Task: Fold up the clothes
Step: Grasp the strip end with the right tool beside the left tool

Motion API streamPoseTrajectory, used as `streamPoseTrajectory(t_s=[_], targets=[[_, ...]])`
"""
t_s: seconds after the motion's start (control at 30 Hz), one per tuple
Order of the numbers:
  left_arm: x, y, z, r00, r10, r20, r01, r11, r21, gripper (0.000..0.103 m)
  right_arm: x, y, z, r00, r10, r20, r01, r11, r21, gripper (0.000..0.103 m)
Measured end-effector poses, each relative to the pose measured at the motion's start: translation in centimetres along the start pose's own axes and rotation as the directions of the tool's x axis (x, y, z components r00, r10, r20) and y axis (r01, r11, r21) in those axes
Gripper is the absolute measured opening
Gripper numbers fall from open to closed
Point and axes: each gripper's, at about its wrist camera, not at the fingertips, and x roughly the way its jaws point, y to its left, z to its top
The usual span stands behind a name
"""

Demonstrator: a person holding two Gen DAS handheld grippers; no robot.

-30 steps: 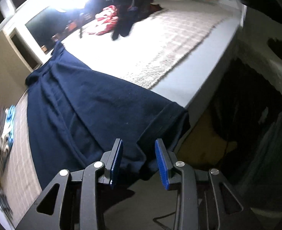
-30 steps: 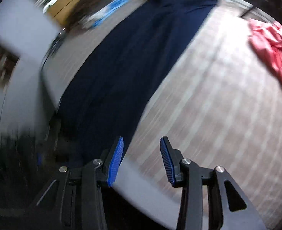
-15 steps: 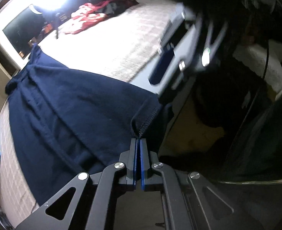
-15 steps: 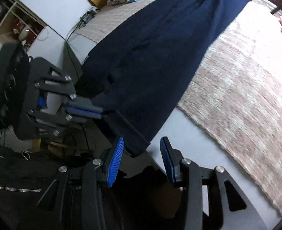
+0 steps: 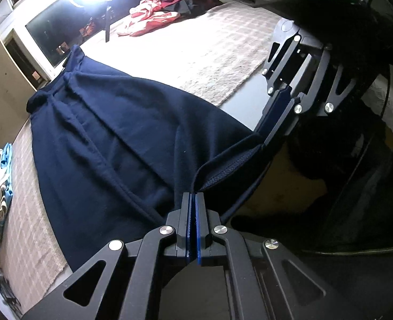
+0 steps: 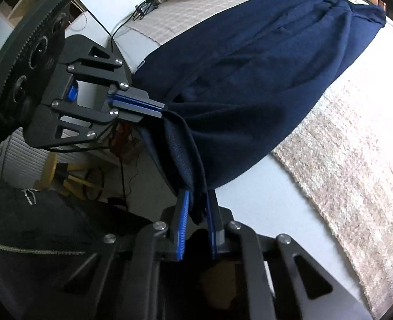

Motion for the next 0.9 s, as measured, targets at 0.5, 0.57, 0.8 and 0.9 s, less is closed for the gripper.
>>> streamPoseTrajectory(t_s=[0.5, 0.57, 0.8, 0.9], targets=[[-1.8, -0.4, -0.6, 0.995, -0.099, 0.031, 0.1, 0.994, -0.039, 0.003, -3.7, 0.4, -1.8, 0.998, -0.059, -0.026, 0.061, 0.996, 0.064, 0.011], [-1.6, -0.4, -0.6, 0.995, -0.097, 0.027, 0.097, 0.995, -0.029, 0.002, -3.8, -0.1, -0.9, 0.995, -0.098, 0.008, 0.098, 0.994, 0.045, 0.017], [-1.8, -0.2, -0.8, 0.995, -0.096, 0.016, 0.096, 0.995, -0.007, 0.003, -1.2, -0.4, 0.7, 0.994, -0.105, -0.023, 0.104, 0.993, -0.055, 0.017], [-2.0, -0.7, -0.7, 0.992, -0.123, 0.032, 0.123, 0.992, 0.007, 0.008, -0.8, -0.8, 1.2, 0.995, -0.097, -0.031, 0.095, 0.993, -0.063, 0.017]])
